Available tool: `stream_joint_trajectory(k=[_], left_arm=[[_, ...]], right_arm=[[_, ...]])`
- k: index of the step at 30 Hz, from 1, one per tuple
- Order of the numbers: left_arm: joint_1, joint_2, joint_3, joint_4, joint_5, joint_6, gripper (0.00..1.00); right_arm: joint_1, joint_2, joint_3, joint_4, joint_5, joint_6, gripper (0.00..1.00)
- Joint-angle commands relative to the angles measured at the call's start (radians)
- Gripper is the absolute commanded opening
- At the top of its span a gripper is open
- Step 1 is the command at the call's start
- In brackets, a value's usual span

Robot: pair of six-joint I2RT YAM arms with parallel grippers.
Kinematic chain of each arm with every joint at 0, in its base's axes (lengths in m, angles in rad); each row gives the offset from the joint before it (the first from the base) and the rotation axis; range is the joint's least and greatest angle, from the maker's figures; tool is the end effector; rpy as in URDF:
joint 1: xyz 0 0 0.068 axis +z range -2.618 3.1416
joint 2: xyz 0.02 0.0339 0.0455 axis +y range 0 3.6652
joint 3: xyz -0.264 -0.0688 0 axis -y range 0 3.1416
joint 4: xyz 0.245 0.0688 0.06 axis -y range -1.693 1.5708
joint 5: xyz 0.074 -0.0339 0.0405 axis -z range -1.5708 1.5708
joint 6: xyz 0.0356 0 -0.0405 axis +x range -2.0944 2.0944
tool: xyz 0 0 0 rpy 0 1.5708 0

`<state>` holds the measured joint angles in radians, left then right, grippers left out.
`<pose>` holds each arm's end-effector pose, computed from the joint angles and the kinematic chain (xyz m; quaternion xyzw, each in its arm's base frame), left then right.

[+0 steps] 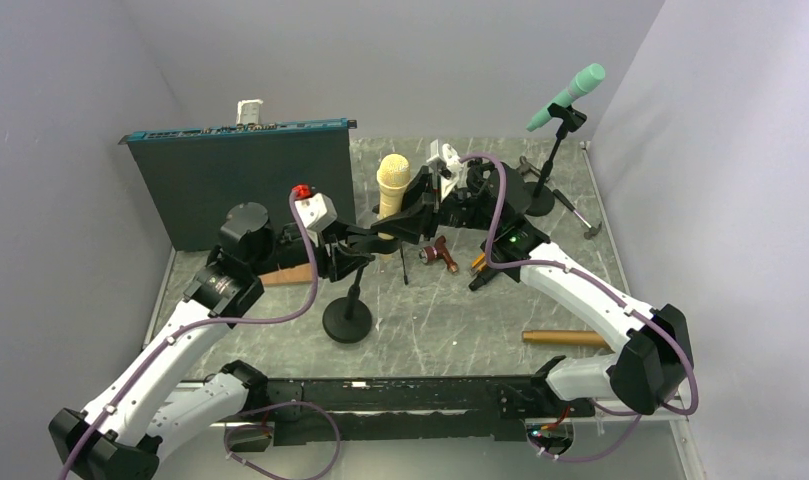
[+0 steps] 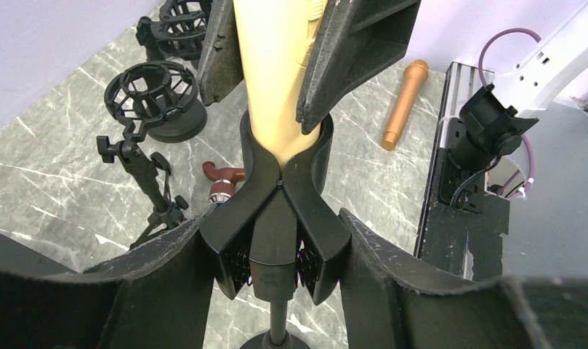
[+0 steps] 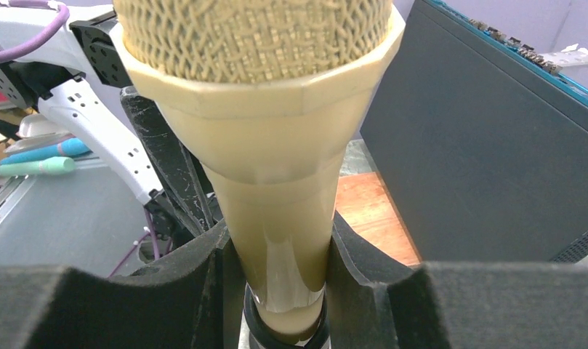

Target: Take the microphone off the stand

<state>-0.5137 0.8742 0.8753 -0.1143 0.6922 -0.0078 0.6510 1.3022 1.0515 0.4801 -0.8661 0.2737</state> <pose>0.1598 -0.1163 0.3648 0.3943 0.6229 -0.4060 0.5401 0.2196 0.2014 0.3874 -0.4287 0.4925 0.5506 0.5201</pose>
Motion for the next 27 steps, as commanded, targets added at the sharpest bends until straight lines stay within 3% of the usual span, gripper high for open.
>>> stream_joint_trajectory(k=[1,5,6,7,8,9,17,20,23,27], left_arm=[[-0.014,0.002,0.022,-0.006,-0.027,0.048,0.00],[-0.014,-0.010,0.021,-0.006,-0.015,0.052,0.00],[-0.013,-0.011,0.036,-0.034,-0.020,0.061,0.04],[-0.013,-0.013,0.054,-0.071,-0.022,0.075,0.23],[-0.014,-0.021,0.063,-0.090,-0.026,0.089,0.57],[-0.013,-0.038,0.055,-0.083,-0.028,0.088,0.61],[-0.016,-0.350,-0.247,0.247,-0.234,-0.206,0.62],[-0.015,-0.421,-0.285,0.253,-0.277,-0.245,0.63],[-0.016,-0.442,-0.321,0.309,-0.206,-0.230,0.62],[-0.017,-0.432,-0.440,0.530,-0.082,-0.128,0.63]], right_arm=[[-0.001,-0.028,-0.007,0.065,0.027,0.003,0.00],[-0.001,-0.045,-0.004,0.047,0.036,-0.012,0.00],[-0.001,-0.048,0.000,0.033,0.038,-0.022,0.00],[-0.001,-0.050,0.001,0.015,0.042,-0.031,0.00],[-0.001,-0.054,-0.003,0.008,0.048,-0.037,0.00],[-0.002,-0.058,-0.010,0.004,0.054,-0.039,0.00],[-0.004,-0.047,-0.056,0.114,0.037,0.050,0.00],[-0.003,-0.040,-0.061,0.134,0.026,0.066,0.00],[-0.003,-0.048,-0.069,0.143,0.033,0.069,0.00],[-0.002,-0.053,-0.078,0.157,0.026,0.072,0.00]])
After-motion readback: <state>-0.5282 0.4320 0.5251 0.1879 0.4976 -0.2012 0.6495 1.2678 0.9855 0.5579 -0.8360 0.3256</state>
